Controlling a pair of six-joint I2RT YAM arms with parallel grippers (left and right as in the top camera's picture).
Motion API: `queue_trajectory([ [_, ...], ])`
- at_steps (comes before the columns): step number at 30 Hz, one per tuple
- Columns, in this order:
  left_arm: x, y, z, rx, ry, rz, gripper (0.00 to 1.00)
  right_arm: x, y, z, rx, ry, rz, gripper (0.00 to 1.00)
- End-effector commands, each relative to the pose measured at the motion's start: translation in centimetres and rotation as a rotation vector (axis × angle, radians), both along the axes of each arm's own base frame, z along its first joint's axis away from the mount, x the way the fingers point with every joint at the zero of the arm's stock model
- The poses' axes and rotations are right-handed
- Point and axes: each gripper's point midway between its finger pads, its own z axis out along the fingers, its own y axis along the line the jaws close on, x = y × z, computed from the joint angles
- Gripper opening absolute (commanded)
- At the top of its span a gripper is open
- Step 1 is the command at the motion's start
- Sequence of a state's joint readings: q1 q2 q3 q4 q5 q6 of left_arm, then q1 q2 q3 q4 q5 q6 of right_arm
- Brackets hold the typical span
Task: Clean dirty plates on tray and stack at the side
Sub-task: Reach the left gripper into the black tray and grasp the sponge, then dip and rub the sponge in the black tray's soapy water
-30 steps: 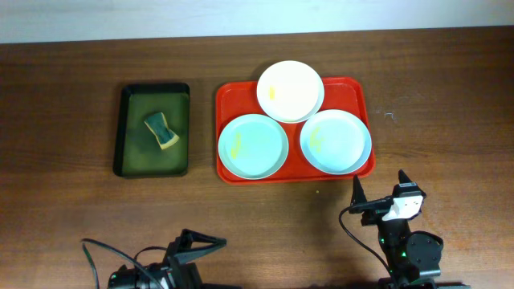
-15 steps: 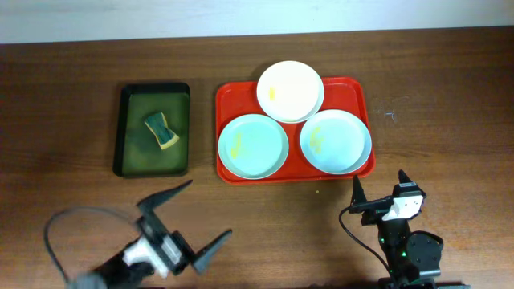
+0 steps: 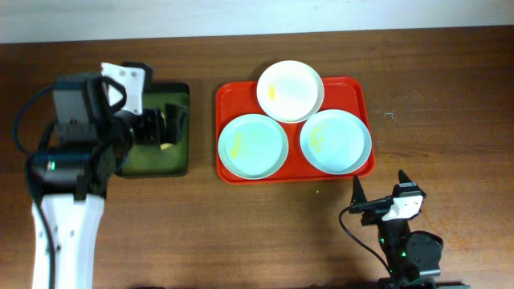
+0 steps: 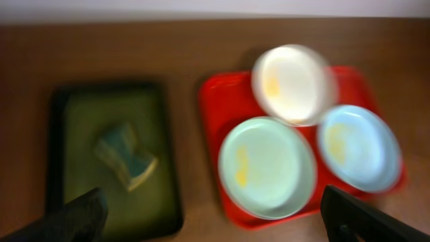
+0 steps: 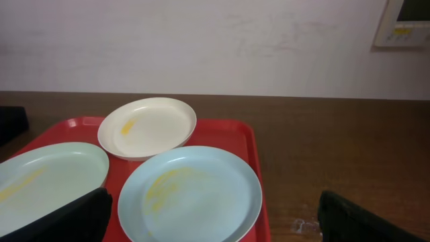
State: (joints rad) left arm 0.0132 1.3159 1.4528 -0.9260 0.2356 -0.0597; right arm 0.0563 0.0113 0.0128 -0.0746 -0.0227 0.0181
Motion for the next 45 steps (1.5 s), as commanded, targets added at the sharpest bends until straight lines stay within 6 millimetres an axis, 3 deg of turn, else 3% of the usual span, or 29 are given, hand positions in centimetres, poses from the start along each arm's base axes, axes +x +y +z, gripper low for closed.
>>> queue_trajectory([
  [1,4.1,5.6,-3.9,-0.087,0.132,0.376,0.99,0.0,0.1,-0.3,-0.004,0.006,0.003,0.98],
  [2,4.0,5.2,-7.1,-0.077,0.246,0.347,0.99,0.0,0.1,-0.3,-0.004,0.006,0.003,0.98],
  [3,4.1,5.0,-8.8,-0.084,0.311,0.348,0.99,0.0,0.1,-0.3,-0.004,0.006,0.003,0.98],
  [5,4.7,5.2,-10.2,-0.083,0.363,0.369,0.99,0.0,0.1,-0.3,-0.004,0.006,0.003,0.98],
  [8,7.7,7.4,-12.7,-0.027,0.424,0.503,0.99,0.0,0.1,-0.3,-0.004,0.006,0.003,0.98],
  [11,10.9,7.1,-16.3,-0.024,0.412,0.492,0.99,0.0,0.1,-0.3,-0.004,0.006,0.003,0.98],
  [12,11.9,6.9,-18.6,-0.012,0.424,0.489,0.98,0.0,0.1,-0.3,-0.004,0.006,0.003,0.99],
  [13,12.1,6.9,-20.2,-0.012,0.449,0.516,0.79,0.0,0.1,-0.3,-0.004,0.006,0.003,0.98],
  [17,12.0,7.3,-27.3,0.016,0.568,0.562,0.80,0.0,0.1,-0.3,-0.004,0.006,0.003,0.98],
  [22,11.6,7.7,-28.1,0.044,0.585,0.575,0.79,0.0,0.1,-0.3,-0.004,0.006,0.003,0.98],
  [23,11.6,7.7,-28.2,0.044,0.583,0.575,0.63,0.0,0.1,-0.3,-0.004,0.006,0.003,0.98],
  [25,11.7,7.8,-28.2,0.043,0.579,0.576,0.04,0.0,0.1,-0.3,-0.004,0.006,0.003,0.98],
  [26,11.7,7.7,-28.2,0.043,0.581,0.575,0.00,0.0,0.1,-0.3,-0.004,0.006,0.003,0.98],
  [27,11.5,7.7,-28.3,0.045,0.591,0.575,0.32,0.0,0.1,-0.3,-0.004,0.006,0.003,0.98],
  [28,11.2,7.8,-28.3,0.048,0.602,0.575,0.99,0.0,0.1,-0.3,-0.004,0.006,0.003,0.98],
  [34,6.6,6.4,-28.8,0.034,0.803,0.545,1.00,0.0,0.1,-0.3,-0.004,0.006,0.003,0.98],
  [35,6.4,5.8,-28.8,0.003,0.819,0.530,0.84,0.0,0.1,-0.3,-0.004,0.006,0.003,0.98],
  [38,5.9,5.0,-28.8,-0.032,0.852,0.513,0.09,0.0,0.1,-0.3,-0.004,0.006,0.003,0.98],
  [39,5.6,5.0,-28.8,-0.030,0.863,0.514,0.01,0.0,0.1,-0.3,-0.004,0.006,0.003,0.98],
  [40,5.5,5.0,-28.8,-0.028,0.870,0.514,0.64,0.0,0.1,-0.3,-0.004,0.006,0.003,0.98],
  [41,5.5,5.0,-28.8,-0.027,0.869,0.513,0.99,0.0,0.1,-0.3,-0.004,0.006,0.003,0.99],
  [44,5.8,5.2,-28.8,-0.019,0.854,0.509,0.99,0.0,0.1,-0.3,-0.004,0.006,0.003,0.98],
  [45,6.2,5.9,-28.8,0.016,0.828,0.522,0.92,0.0,0.1,-0.3,-0.004,0.006,0.003,0.98],
])
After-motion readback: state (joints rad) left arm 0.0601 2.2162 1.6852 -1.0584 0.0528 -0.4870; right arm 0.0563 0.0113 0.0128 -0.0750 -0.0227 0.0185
